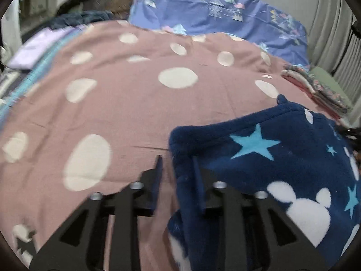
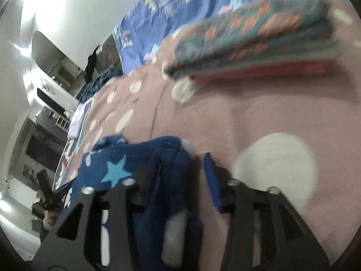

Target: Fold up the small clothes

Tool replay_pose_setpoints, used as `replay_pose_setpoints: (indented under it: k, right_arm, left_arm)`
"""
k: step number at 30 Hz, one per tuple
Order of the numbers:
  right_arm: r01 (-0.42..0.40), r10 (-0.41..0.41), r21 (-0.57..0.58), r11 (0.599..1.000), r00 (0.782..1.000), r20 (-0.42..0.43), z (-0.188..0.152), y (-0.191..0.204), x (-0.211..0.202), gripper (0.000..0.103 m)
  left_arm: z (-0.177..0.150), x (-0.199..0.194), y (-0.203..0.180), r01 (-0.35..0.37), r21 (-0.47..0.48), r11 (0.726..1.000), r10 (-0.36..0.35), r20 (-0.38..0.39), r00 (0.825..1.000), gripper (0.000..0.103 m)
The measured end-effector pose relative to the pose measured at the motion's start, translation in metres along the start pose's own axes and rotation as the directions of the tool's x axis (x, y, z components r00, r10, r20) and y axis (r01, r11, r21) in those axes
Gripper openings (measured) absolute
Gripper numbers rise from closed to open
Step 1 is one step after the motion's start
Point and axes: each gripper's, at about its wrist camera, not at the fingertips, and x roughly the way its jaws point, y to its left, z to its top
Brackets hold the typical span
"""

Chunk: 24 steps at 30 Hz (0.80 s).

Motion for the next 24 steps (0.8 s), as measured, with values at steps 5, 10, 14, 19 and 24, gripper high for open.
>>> replay_pose_setpoints:
  k: [5, 10, 14, 19, 24]
  right_arm:
    - [0.034, -0.034, -0.026, 0.999, 0.999, 0.015, -0.012, -0.022, -0.034, 0.022]
    - [-0.018, 0.018, -0.008, 1.000, 0.999, -0.028, -0.022, -0.039, -0.036, 0.009]
    - [-0.099, 0.092, -0.073, 0.992, 0.991, -0.099, -0.028, -0.029, -0.029, 0.013]
    - [-0.180, 0.171, -0.050, 0.982, 0.974, -0.149, -0.035, -0.031, -0.027, 0.030]
    - [-0.251, 0.243, -0.020, 0.968, 0.951, -0.191, -0.035, -0.033, -0.026, 0.043]
  left_arm:
    - [0.001, -0.069, -0.037, -0.072, 0.077, 0.994, 0.063, 0.115, 0.991, 0.039]
    - [-0.024, -0.121, -0.158, 0.093, 0.321, 0.942, -0.144, 0.136, 0.980, 0.062]
    - [-0.080, -0.133, -0.288, 0.306, 0.546, 0.780, -0.358, -0.012, 0.934, 0.069]
    - [-0.154, -0.122, -0.388, 0.317, 0.746, 0.586, -0.351, -0.119, 0.929, 0.076]
    - [-0.190, -0.109, -0.416, 0.231, 0.830, 0.507, -0.258, -0.110, 0.960, 0.076]
